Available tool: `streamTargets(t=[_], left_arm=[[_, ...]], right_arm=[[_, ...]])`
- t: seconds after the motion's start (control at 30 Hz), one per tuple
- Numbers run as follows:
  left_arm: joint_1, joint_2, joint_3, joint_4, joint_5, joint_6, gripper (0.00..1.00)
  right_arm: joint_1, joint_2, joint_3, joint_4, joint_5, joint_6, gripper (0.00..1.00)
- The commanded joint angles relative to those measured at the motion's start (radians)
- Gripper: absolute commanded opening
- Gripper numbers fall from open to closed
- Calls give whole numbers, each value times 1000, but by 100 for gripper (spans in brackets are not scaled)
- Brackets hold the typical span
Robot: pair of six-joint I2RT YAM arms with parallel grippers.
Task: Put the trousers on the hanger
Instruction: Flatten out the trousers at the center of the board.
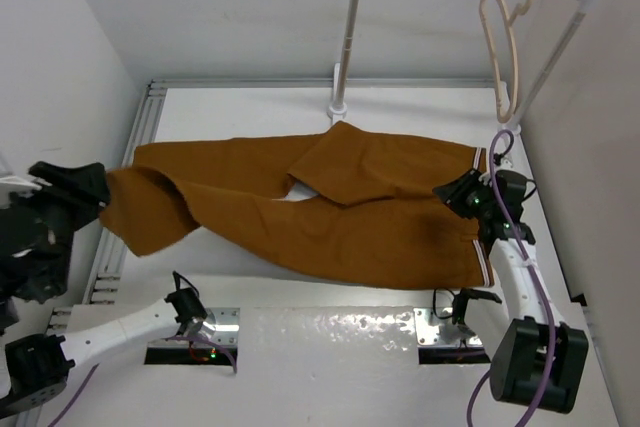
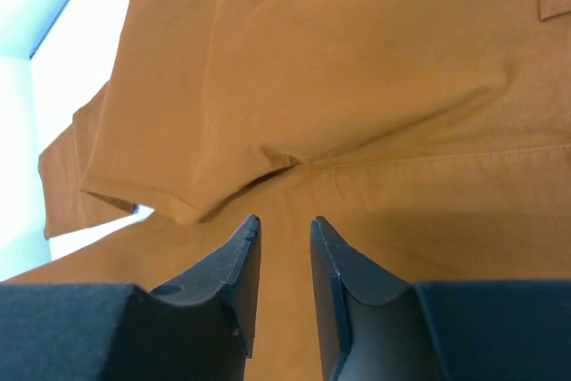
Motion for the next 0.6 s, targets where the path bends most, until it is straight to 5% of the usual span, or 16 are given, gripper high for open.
streamTargets(t=[0.0,0.13,0.27,0.3,0.33,0.4,0.53,0.57], left_arm=[[-10,-42,-69,-1,-75,-9,45],[-10,-91,-62,1,-106,-9,52],[-10,-29,-65,51,-123,69,47],[-10,-12,-95,78,-111,86,47],[-10,28,-111,105,-76,97,46],[-10,62,-182,216,-17,119,46],[-10,123,-367,489,275,203,40],[-10,135,-413,572,320,203,39]], right_arm=[[9,4,33,8,-18,-26,31],[9,23,36,-24,74,-46,52],[8,79,37,-18,171,-39,55],[4,98,39,-18,241,-36,48],[0,102,36,-11,280,-29,21],[-20,113,50,-27,353,-20,0],[-110,200,103,35,438,27,0],[-127,243,126,35,432,35,8]])
